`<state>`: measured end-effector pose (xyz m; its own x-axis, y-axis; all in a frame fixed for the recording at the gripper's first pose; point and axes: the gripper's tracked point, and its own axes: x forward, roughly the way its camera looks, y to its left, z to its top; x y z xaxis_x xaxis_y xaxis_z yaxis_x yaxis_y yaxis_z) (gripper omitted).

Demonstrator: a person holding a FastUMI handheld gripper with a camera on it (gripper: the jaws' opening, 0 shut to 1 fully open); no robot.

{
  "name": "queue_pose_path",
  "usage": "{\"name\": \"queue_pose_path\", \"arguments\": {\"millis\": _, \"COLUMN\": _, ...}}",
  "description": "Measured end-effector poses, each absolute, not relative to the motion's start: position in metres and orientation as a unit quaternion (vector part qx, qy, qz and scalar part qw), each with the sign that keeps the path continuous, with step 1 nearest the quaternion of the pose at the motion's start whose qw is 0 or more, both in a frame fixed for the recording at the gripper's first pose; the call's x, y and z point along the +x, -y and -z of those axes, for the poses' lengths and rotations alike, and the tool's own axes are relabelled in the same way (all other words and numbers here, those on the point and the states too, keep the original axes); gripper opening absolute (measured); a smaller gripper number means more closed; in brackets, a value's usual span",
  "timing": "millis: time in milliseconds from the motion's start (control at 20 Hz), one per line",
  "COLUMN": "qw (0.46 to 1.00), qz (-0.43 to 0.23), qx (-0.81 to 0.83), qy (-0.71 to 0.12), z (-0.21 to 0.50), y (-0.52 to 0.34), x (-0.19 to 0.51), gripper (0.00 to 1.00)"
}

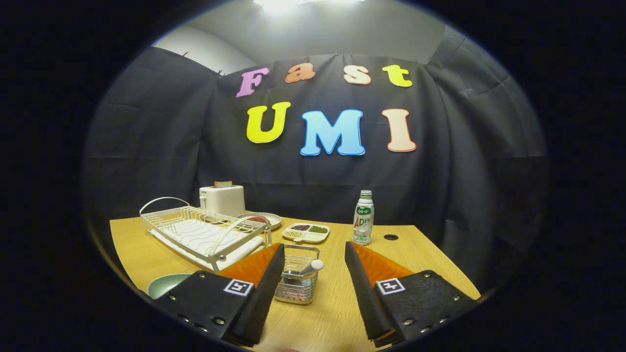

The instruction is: Take the plate from the dish rack, then take the spoon from the basket and place it into the plate.

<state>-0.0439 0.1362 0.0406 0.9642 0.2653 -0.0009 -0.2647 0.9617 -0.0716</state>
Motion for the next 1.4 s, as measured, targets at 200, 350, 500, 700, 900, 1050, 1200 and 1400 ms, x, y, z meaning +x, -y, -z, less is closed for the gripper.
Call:
{"name": "queue_pose_path", "arguments": {"millis": 200, "qw": 0.991, "qz": -0.129, "qx": -0.039, "qy": 0.013, "z": -0.031, "y": -0.138, "x": -0.026, "gripper": 0.71}}
{"name": "queue_pose_path", "arguments": {"millis": 350, "qw": 0.991, "qz": -0.135, "qx": -0.01, "qy": 0.003, "z": -0.022, "y": -0.142, "x": -0.018, "gripper": 0.53}}
{"name": "queue_pose_path", "arguments": {"millis": 500, "qw": 0.991, "qz": -0.13, "qx": 0.0, "qy": 0.011, "z": -0.029, "y": -0.145, "x": -0.018, "gripper": 0.21}}
{"name": "queue_pose_path", "arguments": {"millis": 700, "qw": 0.992, "qz": -0.12, "qx": 0.027, "qy": 0.019, "z": -0.036, "y": -0.154, "x": -0.02, "gripper": 0.09}}
{"name": "queue_pose_path", "arguments": {"millis": 900, "qw": 0.992, "qz": -0.122, "qx": 0.032, "qy": 0.014, "z": -0.037, "y": -0.155, "x": -0.019, "gripper": 0.04}}
{"name": "queue_pose_path", "arguments": {"millis": 1050, "qw": 0.992, "qz": -0.12, "qx": 0.027, "qy": 0.009, "z": -0.041, "y": -0.154, "x": -0.017, "gripper": 0.02}}
{"name": "queue_pose_path", "arguments": {"millis": 1200, "qw": 0.994, "qz": -0.11, "qx": 0.019, "qy": 0.001, "z": -0.044, "y": -0.152, "x": -0.016, "gripper": 0.02}}
{"name": "queue_pose_path", "arguments": {"millis": 1400, "qw": 0.994, "qz": -0.109, "qx": 0.028, "qy": -0.007, "z": -0.063, "y": -0.157, "x": -0.015, "gripper": 0.02}}
